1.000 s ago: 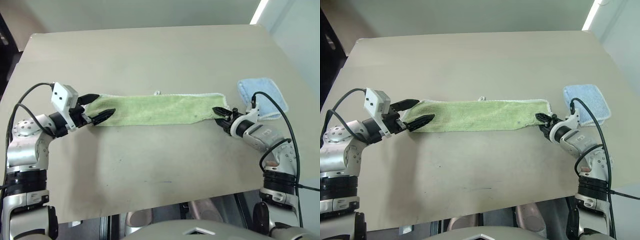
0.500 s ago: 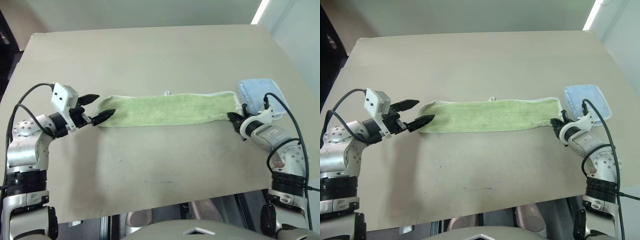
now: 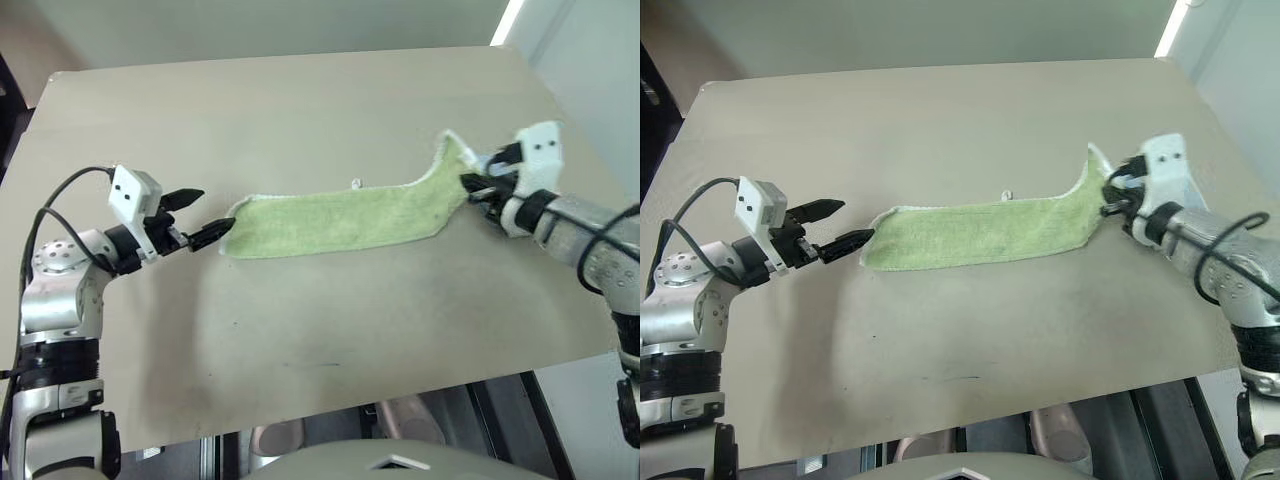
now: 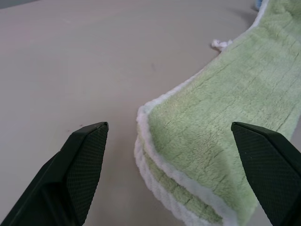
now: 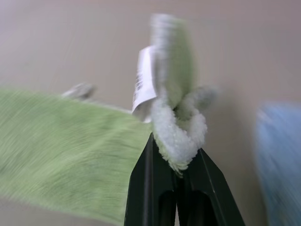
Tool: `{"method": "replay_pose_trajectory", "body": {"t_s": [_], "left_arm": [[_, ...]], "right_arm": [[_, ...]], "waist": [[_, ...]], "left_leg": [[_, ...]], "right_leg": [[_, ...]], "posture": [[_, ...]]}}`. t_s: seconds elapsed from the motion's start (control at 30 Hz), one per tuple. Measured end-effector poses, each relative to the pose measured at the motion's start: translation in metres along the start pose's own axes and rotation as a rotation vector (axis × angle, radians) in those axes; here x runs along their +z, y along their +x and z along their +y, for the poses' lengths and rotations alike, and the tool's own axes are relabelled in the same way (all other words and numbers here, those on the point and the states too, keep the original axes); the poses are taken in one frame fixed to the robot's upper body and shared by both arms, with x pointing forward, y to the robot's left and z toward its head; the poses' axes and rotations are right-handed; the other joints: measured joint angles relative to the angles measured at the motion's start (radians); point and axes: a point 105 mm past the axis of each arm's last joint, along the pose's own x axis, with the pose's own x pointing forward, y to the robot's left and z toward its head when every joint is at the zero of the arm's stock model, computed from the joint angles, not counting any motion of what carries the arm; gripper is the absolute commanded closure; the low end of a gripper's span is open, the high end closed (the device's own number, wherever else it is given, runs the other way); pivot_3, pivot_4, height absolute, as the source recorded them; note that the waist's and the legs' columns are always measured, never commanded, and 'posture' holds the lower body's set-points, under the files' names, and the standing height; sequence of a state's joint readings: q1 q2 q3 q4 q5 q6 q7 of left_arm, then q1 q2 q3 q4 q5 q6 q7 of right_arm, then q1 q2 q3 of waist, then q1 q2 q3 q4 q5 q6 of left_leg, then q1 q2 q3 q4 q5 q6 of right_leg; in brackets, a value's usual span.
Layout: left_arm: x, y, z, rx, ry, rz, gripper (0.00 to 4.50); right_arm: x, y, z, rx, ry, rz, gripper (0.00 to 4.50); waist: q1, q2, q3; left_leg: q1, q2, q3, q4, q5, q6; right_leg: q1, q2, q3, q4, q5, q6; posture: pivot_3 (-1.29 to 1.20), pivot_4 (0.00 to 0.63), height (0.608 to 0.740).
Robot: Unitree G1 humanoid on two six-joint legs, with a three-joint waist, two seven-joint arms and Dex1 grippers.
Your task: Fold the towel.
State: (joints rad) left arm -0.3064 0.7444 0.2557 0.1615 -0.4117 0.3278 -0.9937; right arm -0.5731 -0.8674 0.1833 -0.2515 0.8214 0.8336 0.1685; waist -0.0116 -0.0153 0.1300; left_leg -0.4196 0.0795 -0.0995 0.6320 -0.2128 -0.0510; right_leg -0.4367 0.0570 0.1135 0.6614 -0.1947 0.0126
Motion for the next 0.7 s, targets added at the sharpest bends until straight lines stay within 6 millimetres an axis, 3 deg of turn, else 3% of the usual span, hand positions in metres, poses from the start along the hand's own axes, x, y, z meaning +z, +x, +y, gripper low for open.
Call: {"method": "replay_pose_trajectory", "body": {"t_s": [0.2, 0.3, 0.4, 0.7], "left_arm": [[0.000, 0.003, -0.002, -0.002, -0.006, -0.009, 0.00], [-0.002, 0.004, -0.003, 0.000, -0.012, -0.011, 0.00], [-0.004, 0.002, -0.004, 0.008, -0.014, -0.005, 0.00], [-0.003, 0.002, -0.005, 0.015, -0.010, -0.004, 0.00]], "right_arm": [[-0.003, 0.036, 0.047, 0.195, -0.190, 0.054, 4.49], [-0.016, 0.048, 0.072, 0.290, -0.287, 0.109, 4.49], [-0.024, 0.060, 0.079, 0.308, -0.306, 0.145, 4.49], [-0.022, 0.070, 0.094, 0.349, -0.363, 0.136, 4.49]], "waist": [[0.000, 0.000, 0.000], [0.002, 0.000, 0.000], [0.004, 0.000, 0.000], [0.004, 0.000, 0.000]], "left_leg": [[0.000, 0.005, -0.001, 0.000, 0.000, 0.000], [0.000, 0.007, -0.003, 0.000, 0.000, 0.000], [0.000, 0.015, -0.002, 0.000, 0.000, 0.000], [0.001, 0.019, 0.001, 0.000, 0.000, 0.000]], "right_leg": [[-0.002, 0.004, 0.000, 0.000, 0.003, -0.004], [-0.003, 0.006, -0.001, 0.000, 0.003, -0.006], [-0.004, 0.007, -0.001, 0.001, 0.004, -0.008], [-0.004, 0.008, -0.002, 0.002, 0.000, -0.018]], "posture": [[0.00, 0.150, 0.740], [0.00, 0.150, 0.740], [0.00, 0.150, 0.740], [0.00, 0.150, 0.740]]}}
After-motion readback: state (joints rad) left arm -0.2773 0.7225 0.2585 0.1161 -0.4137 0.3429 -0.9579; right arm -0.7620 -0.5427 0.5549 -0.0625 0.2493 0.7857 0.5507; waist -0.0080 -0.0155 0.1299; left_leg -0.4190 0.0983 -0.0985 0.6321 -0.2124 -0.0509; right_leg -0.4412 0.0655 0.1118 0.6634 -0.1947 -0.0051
